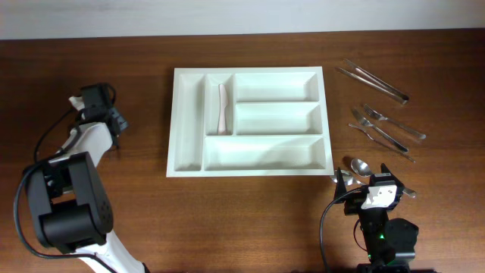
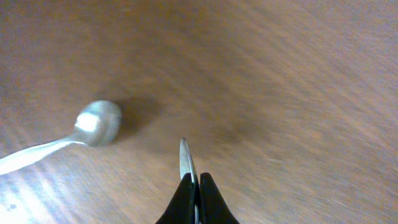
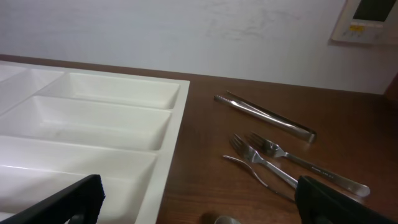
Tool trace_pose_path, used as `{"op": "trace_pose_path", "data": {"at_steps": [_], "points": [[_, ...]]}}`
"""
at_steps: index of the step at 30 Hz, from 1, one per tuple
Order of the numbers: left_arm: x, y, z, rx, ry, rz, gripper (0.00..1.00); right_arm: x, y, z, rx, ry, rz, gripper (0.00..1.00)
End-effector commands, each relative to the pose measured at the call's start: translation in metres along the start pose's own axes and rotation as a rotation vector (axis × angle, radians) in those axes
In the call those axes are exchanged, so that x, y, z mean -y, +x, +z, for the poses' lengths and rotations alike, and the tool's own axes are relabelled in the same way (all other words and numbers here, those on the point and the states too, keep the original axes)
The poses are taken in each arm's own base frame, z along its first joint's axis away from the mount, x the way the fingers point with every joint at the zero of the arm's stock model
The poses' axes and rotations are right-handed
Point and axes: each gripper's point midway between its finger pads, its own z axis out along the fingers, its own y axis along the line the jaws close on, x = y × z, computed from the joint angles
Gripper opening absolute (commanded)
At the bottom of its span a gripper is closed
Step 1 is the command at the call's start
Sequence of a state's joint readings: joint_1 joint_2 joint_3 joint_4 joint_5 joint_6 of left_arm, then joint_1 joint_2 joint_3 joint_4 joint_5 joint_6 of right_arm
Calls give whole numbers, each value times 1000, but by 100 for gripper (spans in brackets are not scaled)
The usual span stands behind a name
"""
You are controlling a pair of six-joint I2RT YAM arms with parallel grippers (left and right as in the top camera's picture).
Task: Pack container
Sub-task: 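Carry the spoon over the tray's upper right compartment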
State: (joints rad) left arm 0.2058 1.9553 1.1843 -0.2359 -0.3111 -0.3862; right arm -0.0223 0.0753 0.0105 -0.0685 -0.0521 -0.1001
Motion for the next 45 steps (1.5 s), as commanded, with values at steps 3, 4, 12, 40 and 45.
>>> {"op": "trace_pose_path", "data": {"at_steps": [3, 4, 12, 40, 45], "points": [[55, -53, -68, 156, 156, 51, 2, -1, 4, 0, -11, -2, 11, 99], [65, -58, -80, 175, 187, 61, 2, -1, 4, 0, -11, -2, 11, 99], [178, -49, -172, 199, 583, 190, 2, -1, 4, 0, -11, -2, 11, 99], [391, 119, -293, 890, 1123, 1319, 2, -1, 4, 0, -11, -2, 11, 99], [405, 113, -292, 973, 1126, 1282, 2, -1, 4, 0, -11, -2, 11, 99]]}}
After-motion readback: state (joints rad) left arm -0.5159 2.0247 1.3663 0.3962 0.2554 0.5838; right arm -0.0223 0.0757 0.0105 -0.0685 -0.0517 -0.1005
